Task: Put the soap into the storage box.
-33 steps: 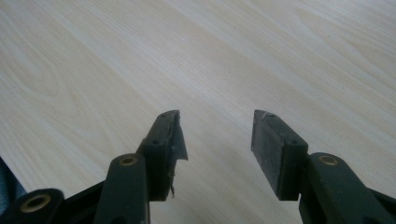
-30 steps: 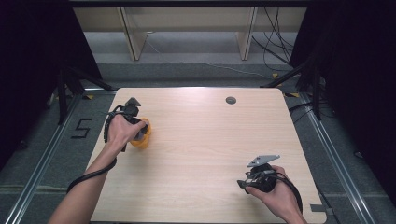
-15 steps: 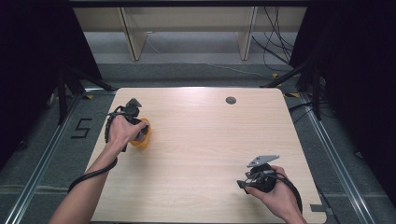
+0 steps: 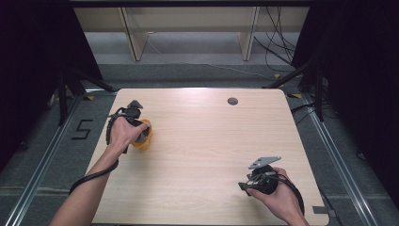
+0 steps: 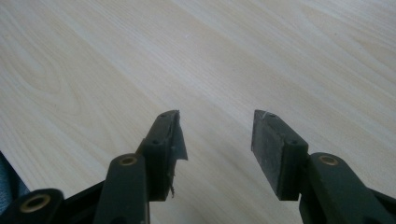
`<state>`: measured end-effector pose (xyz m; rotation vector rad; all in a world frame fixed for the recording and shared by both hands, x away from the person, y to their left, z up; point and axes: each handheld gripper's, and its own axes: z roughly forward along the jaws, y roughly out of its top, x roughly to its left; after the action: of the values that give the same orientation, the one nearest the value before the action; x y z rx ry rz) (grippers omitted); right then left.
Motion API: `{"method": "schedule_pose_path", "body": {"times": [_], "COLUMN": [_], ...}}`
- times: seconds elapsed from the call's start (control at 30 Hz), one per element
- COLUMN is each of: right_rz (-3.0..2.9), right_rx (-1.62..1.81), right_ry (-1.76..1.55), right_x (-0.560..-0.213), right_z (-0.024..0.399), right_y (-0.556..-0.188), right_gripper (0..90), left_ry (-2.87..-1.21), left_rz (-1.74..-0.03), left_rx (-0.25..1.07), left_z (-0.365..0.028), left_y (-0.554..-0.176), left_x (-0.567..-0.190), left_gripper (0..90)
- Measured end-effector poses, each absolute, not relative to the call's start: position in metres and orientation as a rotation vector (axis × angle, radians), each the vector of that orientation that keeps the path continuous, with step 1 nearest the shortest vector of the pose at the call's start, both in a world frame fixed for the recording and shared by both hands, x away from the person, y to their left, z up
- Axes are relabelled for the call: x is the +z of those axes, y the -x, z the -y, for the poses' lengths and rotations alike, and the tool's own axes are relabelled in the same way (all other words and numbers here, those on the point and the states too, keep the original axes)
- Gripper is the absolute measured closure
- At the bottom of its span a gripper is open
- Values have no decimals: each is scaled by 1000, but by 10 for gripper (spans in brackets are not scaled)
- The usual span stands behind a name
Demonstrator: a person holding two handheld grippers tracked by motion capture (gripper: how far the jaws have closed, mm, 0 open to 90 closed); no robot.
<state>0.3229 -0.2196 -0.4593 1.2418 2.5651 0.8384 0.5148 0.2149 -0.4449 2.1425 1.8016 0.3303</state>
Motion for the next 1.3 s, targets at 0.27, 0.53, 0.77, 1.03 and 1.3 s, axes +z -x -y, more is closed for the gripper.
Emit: {"method": "schedule_pose_path", "body": {"times": [0.27,0.53,0.77,1.03,1.3], "right_rz": [-2571,-2569,-2570,-2566,-2564], "right_rx": [836,830,833,831,830], "right_ry": [-1233,-1218,-1231,-1239,-1225], "right_x": [-460,-460,-459,-459,-460], "right_z": [220,220,220,219,220], "right_y": [-323,-323,-322,-322,-323], "right_gripper": [518,519,518,516,516], "left_ry": [-2164,-2108,-2037,-2006,-1968], "left_rz": [-1777,-1673,-1523,-1406,-1345], "left_rx": [337,402,468,530,514], "left_z": [-214,-216,-226,-238,-255], "left_y": [-513,-499,-478,-447,-414], "left_x": [-451,-433,-418,-411,-412], "left_gripper": [476,429,379,273,241]}}
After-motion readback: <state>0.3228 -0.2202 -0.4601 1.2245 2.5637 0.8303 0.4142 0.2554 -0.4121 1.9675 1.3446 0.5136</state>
